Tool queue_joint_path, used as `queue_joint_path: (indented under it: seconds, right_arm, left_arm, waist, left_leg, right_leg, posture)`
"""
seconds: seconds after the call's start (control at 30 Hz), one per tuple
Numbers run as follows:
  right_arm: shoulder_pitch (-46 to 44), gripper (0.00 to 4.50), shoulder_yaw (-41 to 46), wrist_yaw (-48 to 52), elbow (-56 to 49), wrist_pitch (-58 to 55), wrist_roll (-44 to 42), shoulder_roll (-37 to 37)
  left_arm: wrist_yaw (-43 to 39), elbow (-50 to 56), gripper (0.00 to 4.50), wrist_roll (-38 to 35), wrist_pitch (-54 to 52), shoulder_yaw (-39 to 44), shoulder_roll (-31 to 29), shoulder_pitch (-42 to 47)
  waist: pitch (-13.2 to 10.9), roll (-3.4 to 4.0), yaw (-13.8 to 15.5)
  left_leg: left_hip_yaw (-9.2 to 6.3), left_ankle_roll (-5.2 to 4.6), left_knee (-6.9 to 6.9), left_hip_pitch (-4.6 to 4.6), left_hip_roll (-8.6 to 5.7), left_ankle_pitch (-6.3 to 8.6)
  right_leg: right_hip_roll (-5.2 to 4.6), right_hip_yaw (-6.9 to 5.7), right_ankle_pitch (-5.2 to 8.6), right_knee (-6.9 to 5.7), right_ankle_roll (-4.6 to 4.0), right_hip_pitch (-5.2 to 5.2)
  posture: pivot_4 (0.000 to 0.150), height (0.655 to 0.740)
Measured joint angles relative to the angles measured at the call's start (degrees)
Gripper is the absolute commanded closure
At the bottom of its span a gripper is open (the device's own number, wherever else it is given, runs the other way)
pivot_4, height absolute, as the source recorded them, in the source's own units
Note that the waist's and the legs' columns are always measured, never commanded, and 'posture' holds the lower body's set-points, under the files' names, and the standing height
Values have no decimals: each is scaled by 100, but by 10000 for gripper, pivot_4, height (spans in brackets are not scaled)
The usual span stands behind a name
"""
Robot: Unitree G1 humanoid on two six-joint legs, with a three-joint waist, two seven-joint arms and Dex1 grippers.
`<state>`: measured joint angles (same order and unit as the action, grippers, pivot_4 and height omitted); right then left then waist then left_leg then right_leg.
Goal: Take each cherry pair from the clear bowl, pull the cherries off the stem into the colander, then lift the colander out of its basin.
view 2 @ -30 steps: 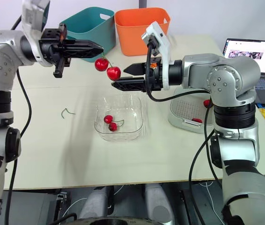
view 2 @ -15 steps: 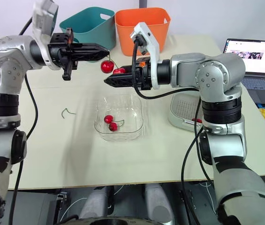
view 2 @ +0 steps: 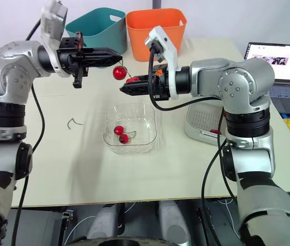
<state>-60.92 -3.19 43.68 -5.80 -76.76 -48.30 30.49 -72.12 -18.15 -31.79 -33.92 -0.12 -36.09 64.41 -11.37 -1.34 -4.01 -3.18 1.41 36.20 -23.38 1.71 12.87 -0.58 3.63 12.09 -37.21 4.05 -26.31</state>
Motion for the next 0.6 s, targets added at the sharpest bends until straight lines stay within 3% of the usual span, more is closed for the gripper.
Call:
queue_joint_path:
  seconds: [0.3,0.6]
  right_arm:
    - [466,36362,-76,31,-424,-182,-35,137]
    - [1207,36362,569,399,-397,706,317,1539]
  left_arm:
    - [-29,-209,45000,144,180,130,-4,167]
    - [-445,-34,45000,385,334,-22,-219,-227]
  waist:
    - [0,0,11]
    - [0,0,27]
  left_leg:
    - [-1,0,1,-1,0,0]
    - [0,0,1,-1,-1,0]
  right_leg:
    - [0,0,0,0,0,0]
    - [-1,0,1,5,2,2]
  posture:
    - [1500,7400]
    - [1500,7400]
